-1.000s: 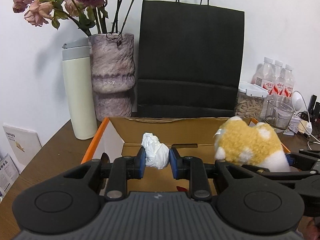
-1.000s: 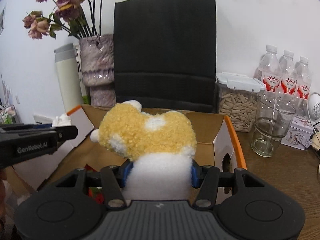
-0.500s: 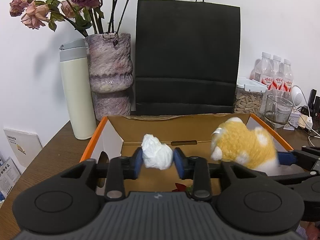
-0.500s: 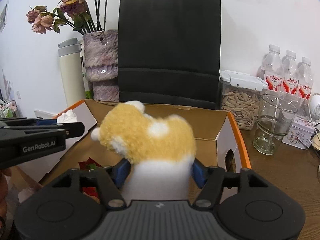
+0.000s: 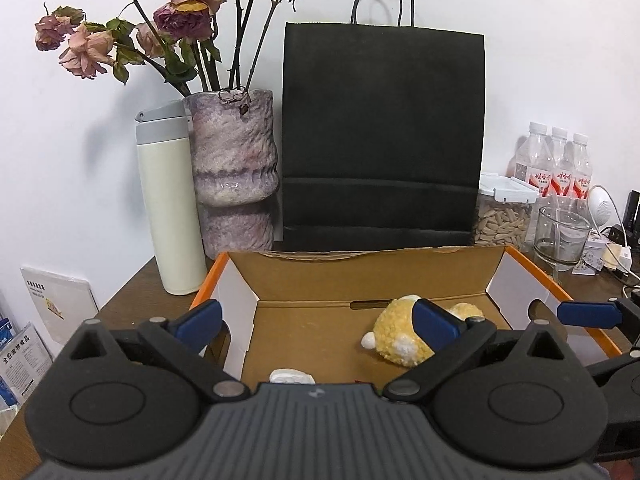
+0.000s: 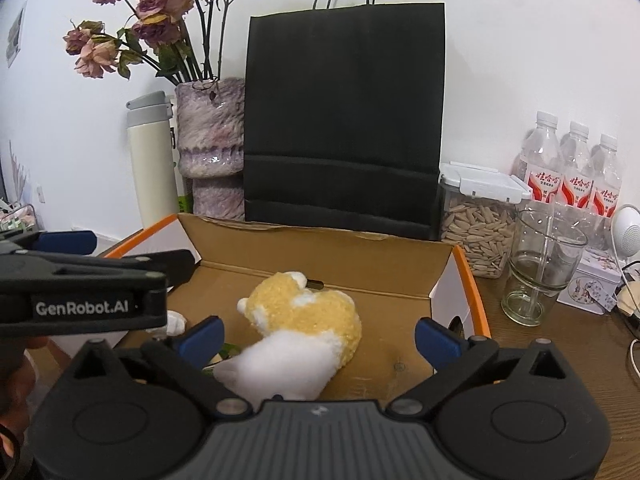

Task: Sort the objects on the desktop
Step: 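Withdraw both tools from the box back toward the table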

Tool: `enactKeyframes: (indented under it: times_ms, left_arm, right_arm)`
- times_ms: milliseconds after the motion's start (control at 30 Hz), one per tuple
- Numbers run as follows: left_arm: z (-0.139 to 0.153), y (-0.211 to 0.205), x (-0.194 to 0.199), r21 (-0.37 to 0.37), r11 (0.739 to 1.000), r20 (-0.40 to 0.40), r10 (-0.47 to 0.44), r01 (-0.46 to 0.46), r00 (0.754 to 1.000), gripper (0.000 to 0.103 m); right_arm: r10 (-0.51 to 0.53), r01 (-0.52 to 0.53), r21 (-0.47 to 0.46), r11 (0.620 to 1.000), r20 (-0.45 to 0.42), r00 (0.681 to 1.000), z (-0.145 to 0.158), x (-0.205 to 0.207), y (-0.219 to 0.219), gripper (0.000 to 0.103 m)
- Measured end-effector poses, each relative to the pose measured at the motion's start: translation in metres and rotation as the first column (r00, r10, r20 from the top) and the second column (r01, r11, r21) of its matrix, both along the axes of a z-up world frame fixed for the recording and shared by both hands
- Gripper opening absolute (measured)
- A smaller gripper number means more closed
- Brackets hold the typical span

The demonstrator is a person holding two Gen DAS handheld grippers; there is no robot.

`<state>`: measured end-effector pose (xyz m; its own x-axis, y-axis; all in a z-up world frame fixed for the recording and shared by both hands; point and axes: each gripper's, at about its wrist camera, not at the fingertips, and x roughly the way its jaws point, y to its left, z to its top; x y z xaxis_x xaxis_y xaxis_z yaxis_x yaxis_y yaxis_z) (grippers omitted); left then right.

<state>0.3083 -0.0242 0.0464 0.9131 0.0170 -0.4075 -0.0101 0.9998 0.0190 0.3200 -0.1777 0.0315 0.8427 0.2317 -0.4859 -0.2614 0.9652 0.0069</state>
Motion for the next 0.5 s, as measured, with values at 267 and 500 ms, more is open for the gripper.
enactKeyframes:
  times_ms: [267,500]
  left_arm:
    - [0.0002,0.0000,-0.0016,-0.003,1.000,0.010,0.002,-0.002,1.000,0.103]
    - [0.0020,-0.0002,-0.0084,-0.015,1.000,0.036,-0.009,0.009,0.999,0.103]
  right_arm:
    - [0.003,-0.003,-0.004,1.000,0.005,1.000,0.0006,-0.0019,0.0002,0.102]
    - [0.003,-0.003,-0.009,1.000,0.023,1.000,0.0028,-0.0086,-0.0001,0.102]
